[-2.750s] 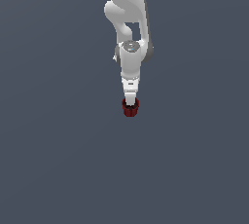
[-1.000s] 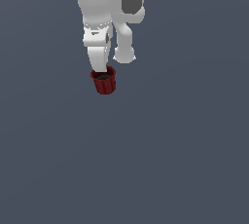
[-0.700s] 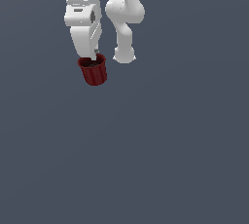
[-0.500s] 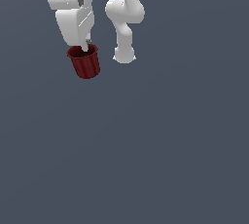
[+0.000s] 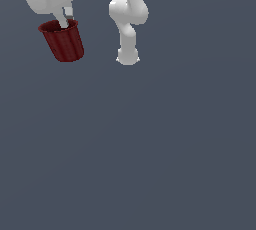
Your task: Pick up the object and move it to a goal position.
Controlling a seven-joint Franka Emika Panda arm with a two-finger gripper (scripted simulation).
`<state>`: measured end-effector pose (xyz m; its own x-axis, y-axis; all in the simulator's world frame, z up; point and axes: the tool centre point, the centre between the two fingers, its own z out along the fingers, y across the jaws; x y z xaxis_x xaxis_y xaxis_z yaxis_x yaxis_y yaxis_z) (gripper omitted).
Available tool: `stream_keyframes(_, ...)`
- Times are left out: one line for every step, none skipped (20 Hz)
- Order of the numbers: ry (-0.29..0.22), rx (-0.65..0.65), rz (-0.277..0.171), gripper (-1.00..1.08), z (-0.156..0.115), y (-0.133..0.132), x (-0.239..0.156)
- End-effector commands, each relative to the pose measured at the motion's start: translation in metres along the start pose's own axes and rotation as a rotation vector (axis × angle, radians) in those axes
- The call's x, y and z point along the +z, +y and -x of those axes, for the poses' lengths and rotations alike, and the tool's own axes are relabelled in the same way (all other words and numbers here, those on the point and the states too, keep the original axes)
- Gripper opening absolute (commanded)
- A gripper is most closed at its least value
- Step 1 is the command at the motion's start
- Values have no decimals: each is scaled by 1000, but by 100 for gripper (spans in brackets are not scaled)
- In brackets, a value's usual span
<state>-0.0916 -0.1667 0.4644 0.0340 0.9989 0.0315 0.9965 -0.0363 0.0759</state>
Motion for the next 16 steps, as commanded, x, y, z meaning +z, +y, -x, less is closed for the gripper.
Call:
stream_keyframes(-2, 0, 3, -100, 8, 4, -17)
stream_keyframes(-2, 0, 3, -100, 10, 6, -23)
stream_keyframes(-2, 0, 3, -100, 12, 7, -27)
stream_keyframes(-2, 0, 3, -100, 14, 8, -32)
stream_keyframes(-2, 0, 3, -100, 16, 9, -36)
stream_keyframes(-2, 0, 3, -100, 18, 11, -39)
stream_keyframes(-2, 0, 3, -100, 20, 12, -42)
stream_keyframes(-2, 0, 3, -100, 21, 13, -45)
stream_keyframes(-2, 0, 3, -100, 22, 13, -48)
stream_keyframes(-2, 0, 3, -100, 23, 14, -50)
stream_keyframes(-2, 0, 3, -100, 24, 15, -52)
stream_keyframes(-2, 0, 3, -100, 25, 15, -54)
stream_keyframes(-2, 0, 3, -100, 26, 16, -55)
stream_keyframes(-2, 0, 3, -100, 26, 16, -57)
stream_keyframes(-2, 0, 3, -100, 27, 17, -57)
stream_keyframes(-2, 0, 3, -100, 27, 17, -58)
